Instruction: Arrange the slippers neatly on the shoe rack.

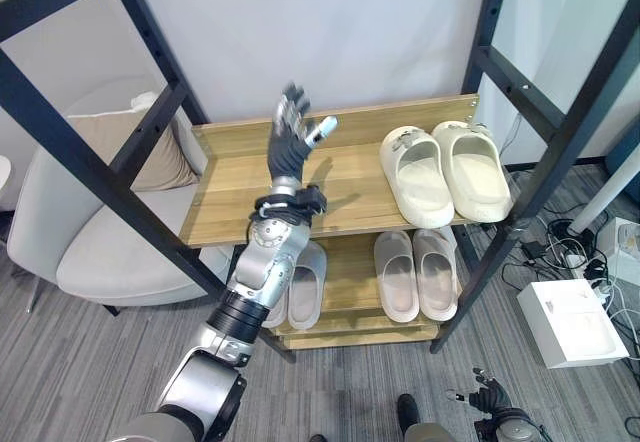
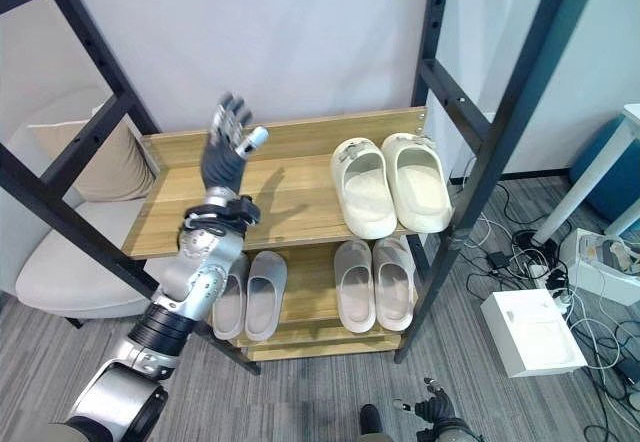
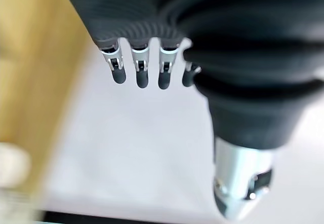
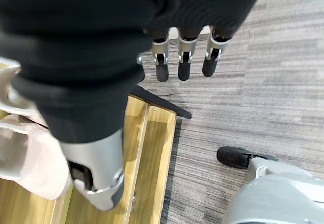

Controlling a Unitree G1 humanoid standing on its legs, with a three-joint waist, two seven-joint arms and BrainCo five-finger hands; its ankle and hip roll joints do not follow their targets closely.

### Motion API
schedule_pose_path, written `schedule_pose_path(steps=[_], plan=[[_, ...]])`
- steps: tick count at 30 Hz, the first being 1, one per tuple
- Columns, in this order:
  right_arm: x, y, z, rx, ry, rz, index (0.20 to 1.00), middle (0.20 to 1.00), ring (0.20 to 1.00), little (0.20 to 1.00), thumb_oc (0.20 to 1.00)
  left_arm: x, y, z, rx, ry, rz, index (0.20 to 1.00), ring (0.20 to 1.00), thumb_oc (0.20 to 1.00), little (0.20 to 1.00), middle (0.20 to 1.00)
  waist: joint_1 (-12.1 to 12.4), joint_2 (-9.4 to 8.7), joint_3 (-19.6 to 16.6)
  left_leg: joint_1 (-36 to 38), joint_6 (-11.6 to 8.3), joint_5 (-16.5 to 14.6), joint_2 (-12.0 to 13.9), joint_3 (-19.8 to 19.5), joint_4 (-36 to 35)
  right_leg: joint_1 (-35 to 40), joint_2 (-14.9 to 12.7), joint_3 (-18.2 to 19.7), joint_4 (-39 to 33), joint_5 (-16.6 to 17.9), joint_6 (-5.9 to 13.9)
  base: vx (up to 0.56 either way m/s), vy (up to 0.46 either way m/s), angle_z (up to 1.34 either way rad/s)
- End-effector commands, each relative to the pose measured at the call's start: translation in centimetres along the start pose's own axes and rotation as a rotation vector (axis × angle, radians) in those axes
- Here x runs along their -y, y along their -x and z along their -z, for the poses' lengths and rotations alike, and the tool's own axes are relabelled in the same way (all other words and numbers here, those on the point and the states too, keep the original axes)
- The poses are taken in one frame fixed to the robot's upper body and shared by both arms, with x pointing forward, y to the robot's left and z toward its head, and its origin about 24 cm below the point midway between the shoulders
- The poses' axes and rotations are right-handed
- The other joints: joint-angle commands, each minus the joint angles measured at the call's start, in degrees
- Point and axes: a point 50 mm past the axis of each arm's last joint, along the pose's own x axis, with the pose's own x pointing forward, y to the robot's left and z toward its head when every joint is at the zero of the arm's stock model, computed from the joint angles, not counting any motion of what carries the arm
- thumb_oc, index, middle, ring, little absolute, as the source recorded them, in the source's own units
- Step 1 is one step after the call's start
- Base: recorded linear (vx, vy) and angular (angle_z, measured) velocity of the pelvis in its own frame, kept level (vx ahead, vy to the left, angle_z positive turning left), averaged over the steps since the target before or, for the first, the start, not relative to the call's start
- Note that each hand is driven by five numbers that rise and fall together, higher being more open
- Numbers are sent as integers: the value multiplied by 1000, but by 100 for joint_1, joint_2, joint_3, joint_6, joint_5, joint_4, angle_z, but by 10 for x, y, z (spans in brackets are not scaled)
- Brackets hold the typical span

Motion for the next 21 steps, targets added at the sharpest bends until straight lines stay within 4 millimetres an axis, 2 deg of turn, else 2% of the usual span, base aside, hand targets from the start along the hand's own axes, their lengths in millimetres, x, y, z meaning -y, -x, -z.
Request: schedule_pose_path(steps=[1, 3, 5, 7, 9, 10, 11, 12, 14, 16, 17, 18, 20, 21], plan=[[-10, -4, -4, 1, -62, -13, 1000, 1000, 1000, 1000, 1000, 29, -7, -32, 172, 103, 219, 1000, 1000, 1000, 1000, 1000, 110, -336, -272, -37, -237, -131, 66, -147, -36, 540, -135, -88, 6, -830, 336, -3, 7, 5], [-15, -4, -6, -4, -71, -29, 1000, 1000, 1000, 1000, 1000, 48, 2, -48, 217, 144, 375, 1000, 1000, 1000, 1000, 1000, 176, -359, -286, -49, -232, -148, 67, -165, -36, 526, -135, -107, 6, -828, 346, -7, 7, 4], [-16, -5, -8, -1, -75, -33, 1000, 1000, 1000, 1000, 1000, 53, 7, -51, 218, 176, 423, 1000, 1000, 1000, 1000, 1000, 203, -370, -286, -52, -226, -150, 66, -173, -36, 525, -132, -103, 6, -829, 346, 0, 0, 0], [-21, -7, -15, 11, -72, -48, 1000, 1000, 1000, 1000, 1000, 72, 26, -57, 187, 268, 617, 1000, 1000, 1000, 1000, 1000, 294, -400, -301, -51, -208, -164, 67, -187, -36, 524, -131, -111, 6, -829, 352, 0, 0, 0], [-24, -9, -23, 36, -62, -56, 1000, 1000, 1000, 1000, 1000, 90, 45, -47, 68, 319, 795, 1000, 1000, 1000, 1000, 1000, 340, -407, -293, -53, -194, -174, 62, -202, -36, 525, -125, -107, 6, -831, 350, -4, 2, 2], [-24, -9, -23, 35, -62, -56, 1000, 1000, 1000, 1000, 1000, 90, 45, -47, 67, 318, 796, 1000, 1000, 1000, 1000, 1000, 343, -412, -293, -50, -194, -175, 61, -201, -36, 526, -126, -106, 6, -833, 350, -7, 13, 7], [-28, -10, -31, 57, -43, -72, 1000, 1000, 1000, 1000, 1000, 100, 62, -45, 0, 325, 945, 1000, 1000, 1000, 1000, 1000, 387, -398, -290, -44, -171, -184, 55, -205, -36, 531, -124, -110, 6, -835, 354, -2, 18, 8], [-29, -11, -34, 68, -33, -73, 1000, 1000, 1000, 1000, 1000, 102, 72, -37, -68, 301, 1008, 1000, 1000, 1000, 1000, 1000, 409, -385, -294, -42, -162, -187, 51, -199, -36, 534, -121, -109, 6, -841, 356, -2, 18, 9], [-28, -12, -38, 83, -22, -68, 1000, 1000, 1000, 1000, 1000, 102, 79, -29, -119, 254, 1054, 1000, 1000, 1000, 1000, 1000, 429, -383, -289, -32, -152, -194, 47, -191, -36, 539, -118, -103, 6, -846, 360, 0, 7, 2], [-33, -12, -43, 102, -1, -81, 1000, 1000, 1000, 1000, 1000, 93, 92, -7, -216, 66, 1136, 1000, 1000, 1000, 1000, 1000, 456, -353, -285, -54, -133, -148, 42, -187, -36, 511, -116, -96, 6, -808, 360, -16, 11, 0], [-33, -12, -43, 102, -2, -82, 1000, 1000, 1000, 1000, 1000, 93, 92, -7, -216, 66, 1137, 1000, 1000, 1000, 1000, 1000, 458, -358, -287, -56, -132, -147, 41, -187, -36, 508, -117, -95, 6, -808, 360, 0, 0, 0], [-32, -13, -49, 128, 23, -90, 1000, 1000, 1000, 1000, 1000, 90, 99, 4, -252, -138, 1272, 1000, 1000, 1000, 1000, 1000, 447, -317, -299, -42, -126, -144, 46, -184, -36, 520, -114, -102, 6, -809, 375, 0, 0, 0], [-39, -12, -54, 149, 52, -112, 1000, 1000, 1000, 1000, 1000, 69, 113, 39, -431, -253, 1271, 1000, 1000, 1000, 1000, 1000, 435, -294, -286, -22, -116, -143, 43, -177, -36, 528, -115, -101, 9, -812, 378, -2, 9, 2], [-41, -12, -54, 157, 53, -121, 1000, 1000, 1000, 1000, 1000, 59, 112, 46, -434, -378, 1277, 1000, 1000, 1000, 1000, 1000, 428, -287, -280, -20, -111, -142, 43, -180, -36, 527, -114, -99, 17, -815, 377, -3, 20, 4]])
